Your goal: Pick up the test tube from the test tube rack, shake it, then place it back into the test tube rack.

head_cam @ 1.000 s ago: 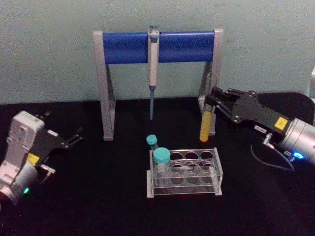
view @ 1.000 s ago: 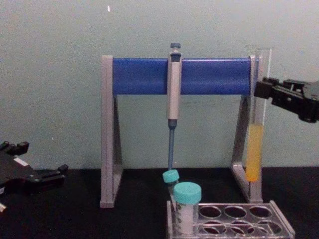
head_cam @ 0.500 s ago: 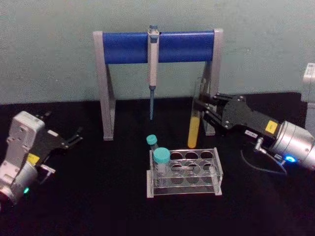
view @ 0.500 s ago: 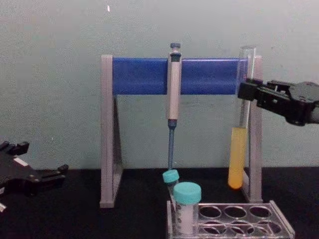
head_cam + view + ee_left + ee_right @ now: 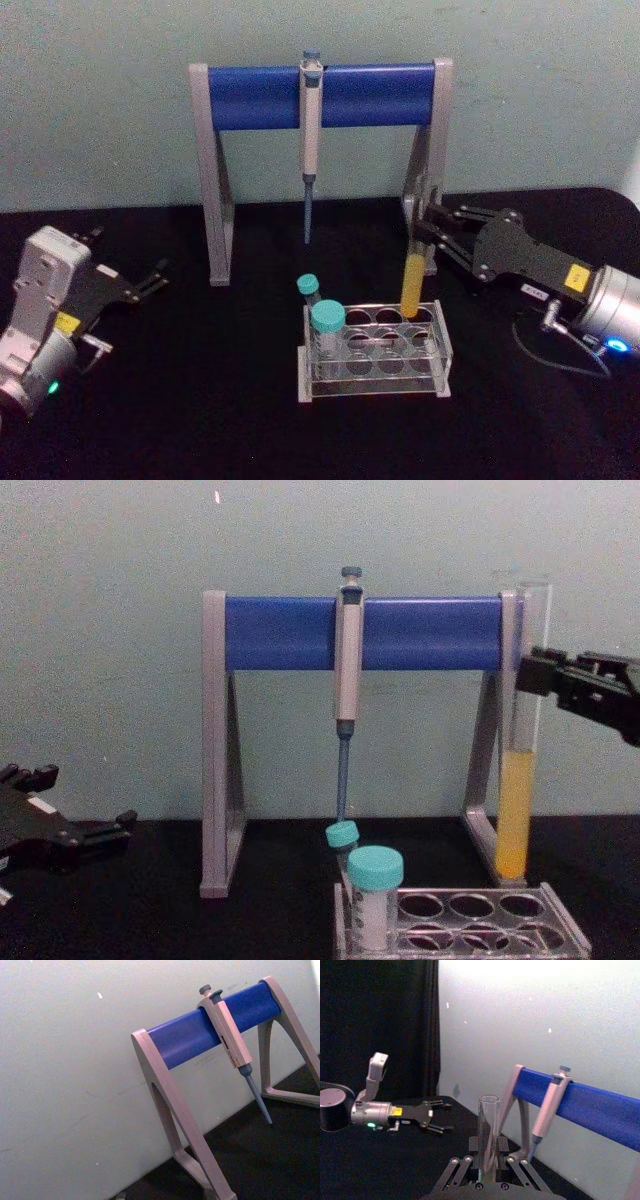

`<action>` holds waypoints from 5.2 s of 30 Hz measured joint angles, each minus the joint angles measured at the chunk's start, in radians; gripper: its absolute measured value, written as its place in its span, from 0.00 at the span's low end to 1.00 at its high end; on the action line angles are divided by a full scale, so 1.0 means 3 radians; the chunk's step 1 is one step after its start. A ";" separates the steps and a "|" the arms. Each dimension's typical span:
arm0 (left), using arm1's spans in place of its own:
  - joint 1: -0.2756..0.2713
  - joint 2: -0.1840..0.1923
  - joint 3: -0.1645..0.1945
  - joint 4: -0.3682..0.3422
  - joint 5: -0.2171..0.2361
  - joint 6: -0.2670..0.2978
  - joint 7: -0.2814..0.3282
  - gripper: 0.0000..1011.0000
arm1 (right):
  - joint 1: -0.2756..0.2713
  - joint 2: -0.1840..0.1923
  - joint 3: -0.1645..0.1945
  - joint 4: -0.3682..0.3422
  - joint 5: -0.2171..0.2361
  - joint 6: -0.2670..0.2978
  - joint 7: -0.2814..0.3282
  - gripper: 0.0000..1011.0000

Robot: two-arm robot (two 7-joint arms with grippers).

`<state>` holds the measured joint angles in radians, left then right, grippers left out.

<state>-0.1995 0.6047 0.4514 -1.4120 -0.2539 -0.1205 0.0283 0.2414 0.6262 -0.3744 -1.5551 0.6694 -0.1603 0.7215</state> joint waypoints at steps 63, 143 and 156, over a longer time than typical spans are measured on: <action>0.0000 0.0000 0.0000 0.0000 0.0000 0.0000 0.0000 0.99 | 0.0443 -0.0345 -0.0271 0.0786 -0.0055 0.0059 0.0182 0.22; 0.0000 0.0000 0.0000 0.0000 0.0000 0.0000 0.0000 0.99 | 0.0569 -0.0436 -0.0428 0.1107 -0.0238 0.0200 0.0198 0.22; 0.0000 0.0000 0.0000 0.0000 0.0000 0.0000 0.0000 0.99 | 0.0567 -0.0436 -0.0427 0.1104 -0.0238 0.0197 0.0199 0.38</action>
<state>-0.1995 0.6047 0.4514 -1.4120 -0.2539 -0.1205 0.0283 0.4115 0.4953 -0.5025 -1.2238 0.5981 -0.1013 0.7813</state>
